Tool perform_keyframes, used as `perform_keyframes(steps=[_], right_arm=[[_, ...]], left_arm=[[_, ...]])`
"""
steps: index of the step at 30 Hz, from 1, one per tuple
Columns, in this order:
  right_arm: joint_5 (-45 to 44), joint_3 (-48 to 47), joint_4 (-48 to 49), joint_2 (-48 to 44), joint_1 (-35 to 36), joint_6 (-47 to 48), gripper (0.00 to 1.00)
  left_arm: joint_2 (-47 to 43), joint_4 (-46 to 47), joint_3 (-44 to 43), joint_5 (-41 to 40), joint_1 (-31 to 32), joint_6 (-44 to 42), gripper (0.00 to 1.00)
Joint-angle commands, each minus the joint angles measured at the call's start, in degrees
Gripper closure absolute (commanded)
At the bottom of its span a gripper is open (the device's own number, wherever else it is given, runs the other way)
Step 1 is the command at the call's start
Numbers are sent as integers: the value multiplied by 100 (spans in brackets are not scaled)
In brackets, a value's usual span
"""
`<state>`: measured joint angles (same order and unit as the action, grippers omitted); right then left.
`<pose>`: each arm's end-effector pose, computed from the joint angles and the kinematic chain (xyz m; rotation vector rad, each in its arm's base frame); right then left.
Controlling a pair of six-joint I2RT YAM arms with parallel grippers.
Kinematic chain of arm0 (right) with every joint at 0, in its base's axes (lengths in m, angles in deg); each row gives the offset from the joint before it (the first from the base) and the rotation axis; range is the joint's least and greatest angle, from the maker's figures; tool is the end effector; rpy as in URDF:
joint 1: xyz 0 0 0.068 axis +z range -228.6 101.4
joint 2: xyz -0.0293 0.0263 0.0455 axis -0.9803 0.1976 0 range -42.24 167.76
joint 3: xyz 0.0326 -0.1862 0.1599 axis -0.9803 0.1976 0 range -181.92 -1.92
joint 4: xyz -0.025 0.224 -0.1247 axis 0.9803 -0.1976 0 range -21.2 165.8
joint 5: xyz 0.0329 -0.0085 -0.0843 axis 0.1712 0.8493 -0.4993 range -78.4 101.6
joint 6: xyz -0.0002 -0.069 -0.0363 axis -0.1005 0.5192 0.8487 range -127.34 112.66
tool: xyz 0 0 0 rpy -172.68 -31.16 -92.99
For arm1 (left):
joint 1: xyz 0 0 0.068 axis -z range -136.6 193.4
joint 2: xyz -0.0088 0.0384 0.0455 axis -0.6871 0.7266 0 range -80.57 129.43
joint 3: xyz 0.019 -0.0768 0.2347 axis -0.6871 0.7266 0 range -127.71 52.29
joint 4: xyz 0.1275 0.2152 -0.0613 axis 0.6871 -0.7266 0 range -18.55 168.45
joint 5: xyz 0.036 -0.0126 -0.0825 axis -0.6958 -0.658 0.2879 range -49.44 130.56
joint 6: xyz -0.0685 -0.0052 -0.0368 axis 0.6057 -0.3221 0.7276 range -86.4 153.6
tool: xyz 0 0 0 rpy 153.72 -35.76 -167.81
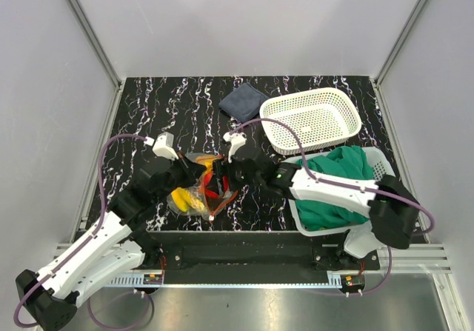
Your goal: Open the zip-top bag and remove the fake food
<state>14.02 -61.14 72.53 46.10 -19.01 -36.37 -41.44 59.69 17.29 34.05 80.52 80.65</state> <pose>0.1856 0.3217 0.2113 -0.6289 2.2013 0.9141 0.1712 -0.1202 0.2516 -0.2563 2.0509 -0.8309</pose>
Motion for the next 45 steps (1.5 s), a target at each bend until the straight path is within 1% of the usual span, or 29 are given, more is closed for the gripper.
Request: perform_keyframes(steps=[1,4,8,9,11,12,14,15,17,19,20,22,26,27,29,30,34,36,38,39,44,45], right_arm=[[-382,-335,-164,-703,-9,328,72],[-584,-476,-445,-1019,-219,530,73],[-559,-590,-692,-1283,-983,776,73],[-506,-617,-719,-1327,-1446,855,73],[-618,-696,-772,-1293,-1835,987,73],[-663,-740,-781,-1232,-2150,1188,72],[-768,-907,-807,-934,-2495,1347,71],[-769,-1029,-816,-793,-2836,1470,70],[-699,-1152,-816,-355,-3154,1532,66],[-567,-1301,-807,-90,-3645,1454,65],[-419,-1355,-807,155,-3778,1436,64],[-295,-1548,-798,403,-3998,1471,58],[-443,-1829,-956,886,-4140,1594,43],[-513,-1865,-1000,913,-4166,1620,34],[-680,-1874,-1018,975,-4210,1699,26],[-751,-1865,-1044,993,-4228,1708,19],[-935,-1865,-1185,993,-4254,1656,11],[-971,-1900,-1377,931,-4245,1551,9],[-910,-1909,-1510,826,-4245,1332,1],[-735,-1909,-1641,782,-4245,1261,1],[-445,-1847,-1975,387,-4237,1199,0],[-261,-1813,-2002,291,-4219,1173,0]], left_arm=[[-99,-31,-164,-273,5,-187,100],[-134,-118,-235,-299,5,-240,100],[-187,-163,-314,-229,5,-293,100],[-196,-163,-331,-203,5,-319,100],[-222,-163,-367,-141,5,-415,100],[-239,-163,-375,-132,5,-450,100],[-275,-154,-384,-114,5,-495,100],[-292,-154,-384,-114,5,-503,100],[-310,-145,-393,-80,5,-530,100],[-310,-145,-419,-53,5,-539,100],[-310,-154,-420,-27,-3,-539,100],[-319,-145,-437,8,-3,-547,100],[-275,-154,-498,52,-3,-609,100],[-275,-145,-516,53,-3,-618,100],[-222,-145,-586,96,-3,-653,100],[-213,-145,-613,114,-3,-662,100],[-161,-128,-666,167,-3,-688,100],[-143,-93,-666,167,-3,-679,100],[-125,-66,-657,167,-3,-653,100],[-108,-40,-666,176,-3,-644,100],[-82,13,-657,202,-3,-592,100],[-73,13,-657,193,-3,-591,100]])
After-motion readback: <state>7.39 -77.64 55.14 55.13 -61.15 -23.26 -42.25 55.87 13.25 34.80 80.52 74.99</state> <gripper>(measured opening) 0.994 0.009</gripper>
